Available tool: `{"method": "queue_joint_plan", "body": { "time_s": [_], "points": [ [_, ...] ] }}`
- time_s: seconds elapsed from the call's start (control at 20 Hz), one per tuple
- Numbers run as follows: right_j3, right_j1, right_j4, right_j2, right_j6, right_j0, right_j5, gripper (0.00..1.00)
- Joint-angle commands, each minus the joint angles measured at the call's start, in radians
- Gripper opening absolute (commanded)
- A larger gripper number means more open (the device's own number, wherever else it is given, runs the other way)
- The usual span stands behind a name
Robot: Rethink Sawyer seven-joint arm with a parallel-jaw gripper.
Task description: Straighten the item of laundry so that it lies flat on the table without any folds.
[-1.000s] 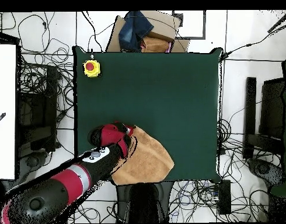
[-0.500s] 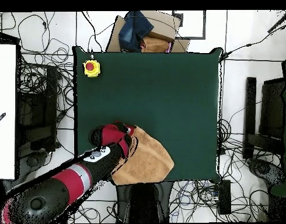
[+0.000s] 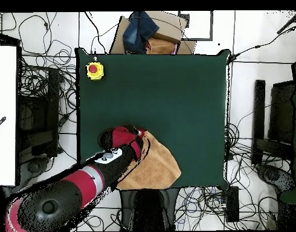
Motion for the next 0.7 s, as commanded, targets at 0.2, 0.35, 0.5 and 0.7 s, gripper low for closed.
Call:
{"method": "queue_joint_plan", "body": {
  "time_s": [0.2,0.35,0.5,0.7],
  "points": [
    [-0.112,-0.012,-0.082,0.164,0.093,-0.065,-0.011,0.00],
    [-0.117,-0.012,-0.090,0.168,0.111,-0.064,-0.038,0.00],
    [-0.120,-0.012,-0.100,0.173,0.121,-0.064,-0.058,0.00],
    [-0.118,-0.021,-0.124,0.214,0.106,-0.093,-0.070,0.00]
  ]
}}
